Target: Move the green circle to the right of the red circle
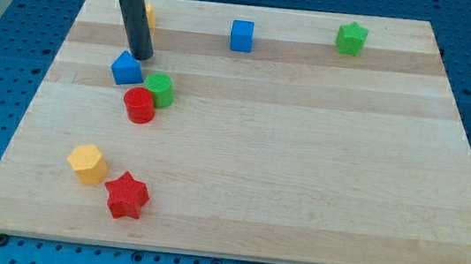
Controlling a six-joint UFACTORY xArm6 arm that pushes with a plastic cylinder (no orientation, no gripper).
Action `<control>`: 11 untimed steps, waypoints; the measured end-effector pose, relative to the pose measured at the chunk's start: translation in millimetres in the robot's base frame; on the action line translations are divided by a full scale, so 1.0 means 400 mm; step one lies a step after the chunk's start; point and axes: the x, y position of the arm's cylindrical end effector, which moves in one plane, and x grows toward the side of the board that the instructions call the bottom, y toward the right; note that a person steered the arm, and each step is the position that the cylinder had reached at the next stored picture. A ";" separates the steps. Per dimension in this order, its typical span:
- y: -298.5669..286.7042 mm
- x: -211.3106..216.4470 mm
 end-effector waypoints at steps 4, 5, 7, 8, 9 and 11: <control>0.091 0.124; 0.104 0.159; 0.007 0.035; -0.008 0.145; 0.141 0.195; 0.160 0.063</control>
